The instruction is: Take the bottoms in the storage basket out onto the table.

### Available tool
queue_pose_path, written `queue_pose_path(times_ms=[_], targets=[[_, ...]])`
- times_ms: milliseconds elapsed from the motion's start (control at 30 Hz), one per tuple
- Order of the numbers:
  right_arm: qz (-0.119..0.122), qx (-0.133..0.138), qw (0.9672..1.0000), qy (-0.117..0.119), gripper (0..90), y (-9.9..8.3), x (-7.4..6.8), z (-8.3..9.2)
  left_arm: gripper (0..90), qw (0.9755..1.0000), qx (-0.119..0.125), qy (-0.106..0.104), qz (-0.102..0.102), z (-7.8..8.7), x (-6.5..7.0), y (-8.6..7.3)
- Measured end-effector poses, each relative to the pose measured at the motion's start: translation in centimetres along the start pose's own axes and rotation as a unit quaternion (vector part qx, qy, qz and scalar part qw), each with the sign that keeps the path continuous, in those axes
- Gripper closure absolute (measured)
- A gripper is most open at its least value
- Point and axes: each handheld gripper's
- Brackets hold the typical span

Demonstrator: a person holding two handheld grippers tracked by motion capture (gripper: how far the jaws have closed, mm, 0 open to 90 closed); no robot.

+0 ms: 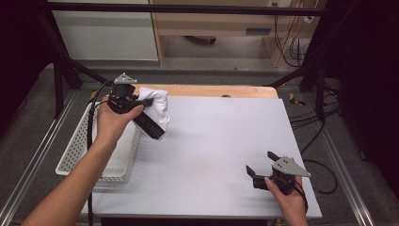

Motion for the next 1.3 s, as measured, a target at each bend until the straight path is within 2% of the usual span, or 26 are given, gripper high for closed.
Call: queue_pose_path(times_ms=[667, 933, 1300], targets=[[0.002, -0.002, 1.0000, -0.002, 5.6, -0.1, 0.1, -0.1, 69.3, 0.9999, 0.002, -0.008, -0.012, -1.3, 1.5, 0.6], [0.002, -0.003, 1.0000, -0.002, 5.6, -0.1, 0.1, -0.1, 69.3, 0.9996, 0.002, -0.016, -0.021, -1.6, 2.5, 0.9], [0.002, -0.004, 1.0000, -0.002, 5.5, -0.1, 0.2, -0.2, 69.3, 0.9991, -0.008, -0.029, -0.030, -3.3, 4.1, 0.8]])
Point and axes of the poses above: each handheld gripper's, and its own axes: z roughly backward along the jaws, y roughly out of its top, x roughly to its right, and after that the axes turned 9 degrees about -x, right-handed
